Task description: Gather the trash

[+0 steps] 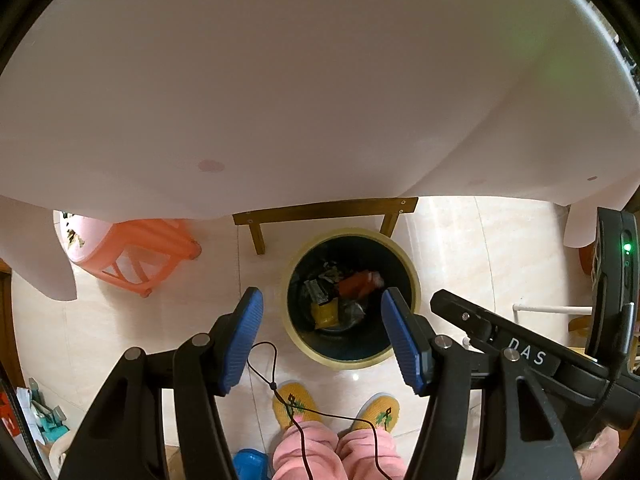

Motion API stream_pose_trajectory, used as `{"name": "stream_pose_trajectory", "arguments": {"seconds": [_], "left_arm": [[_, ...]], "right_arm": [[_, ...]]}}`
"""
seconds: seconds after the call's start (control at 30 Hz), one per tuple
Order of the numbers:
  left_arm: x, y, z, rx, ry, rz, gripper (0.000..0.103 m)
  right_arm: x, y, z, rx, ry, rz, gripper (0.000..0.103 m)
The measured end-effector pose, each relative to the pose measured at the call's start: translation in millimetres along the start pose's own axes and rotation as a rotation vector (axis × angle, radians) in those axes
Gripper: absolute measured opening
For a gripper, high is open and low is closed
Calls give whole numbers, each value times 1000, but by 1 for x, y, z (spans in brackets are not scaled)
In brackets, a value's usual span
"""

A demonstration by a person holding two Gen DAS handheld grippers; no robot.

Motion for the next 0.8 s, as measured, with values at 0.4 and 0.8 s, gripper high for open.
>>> {"name": "stream_pose_trajectory", "arguments": {"seconds": [0.4, 0.8], "left_arm": [[5, 7, -68, -22, 30, 26, 60], [26, 14, -187, -64, 106, 99, 60]], "right_arm": [[-20, -28, -61, 23, 17, -54, 57], [-42, -83, -172, 16, 73, -147, 57]]}}
Point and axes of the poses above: each gripper's, at about its wrist camera, not at the fingertips, and z roughly the way its jaws point, y to its right, x to its top, the point moved 1 cm from there along z, roughly the way its jaws point, and after that the axes turned 4 degrees about -y, right-handed, at the moved point
